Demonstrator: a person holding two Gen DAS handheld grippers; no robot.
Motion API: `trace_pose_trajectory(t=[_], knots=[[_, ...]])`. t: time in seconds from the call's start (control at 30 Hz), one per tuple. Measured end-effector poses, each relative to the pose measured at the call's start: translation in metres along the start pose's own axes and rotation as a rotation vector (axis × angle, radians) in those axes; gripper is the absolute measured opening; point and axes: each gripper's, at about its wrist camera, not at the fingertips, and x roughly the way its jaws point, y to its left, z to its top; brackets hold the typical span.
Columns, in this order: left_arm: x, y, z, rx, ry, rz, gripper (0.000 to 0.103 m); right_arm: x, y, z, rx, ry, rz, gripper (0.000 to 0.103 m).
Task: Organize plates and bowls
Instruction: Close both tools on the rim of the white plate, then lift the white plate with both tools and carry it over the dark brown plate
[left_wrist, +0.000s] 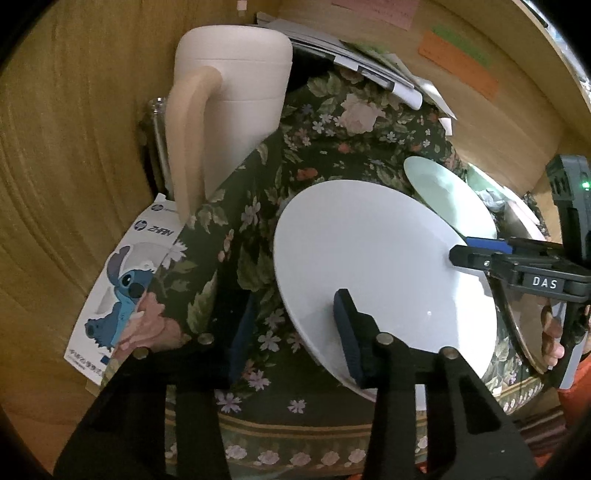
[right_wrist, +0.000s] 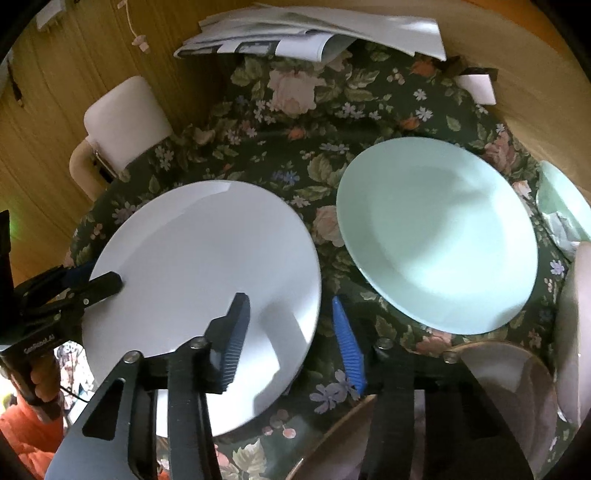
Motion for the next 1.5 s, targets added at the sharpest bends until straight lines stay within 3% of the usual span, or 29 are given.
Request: trace_pose_trajectory(t=[0.13, 0.63, 0.93, 1.5], knots=[[0.003, -0.003, 0.002, 0.014, 0.008, -0.024, 0.034, 0.008, -0.002, 0.0, 0.004, 0.021, 0.013, 0.029], [0.004, -0.008, 0.004, 0.01, 0.006, -0.001, 0.031, 0.004, -0.001, 0.003, 0.011, -0.008, 0.01, 0.029], [-0.006, -0.016, 0.006, 0.003, -0.009, -0.011, 0.031, -0.022, -0.004, -0.006, 0.027, -0.063, 0.012, 0.029], [-0.027, -0.07, 0.016, 0.061, -0.059, -0.07, 0.031, -0.085, -0.025, -0.032, 0.091, -0.191, -0.017, 0.029]])
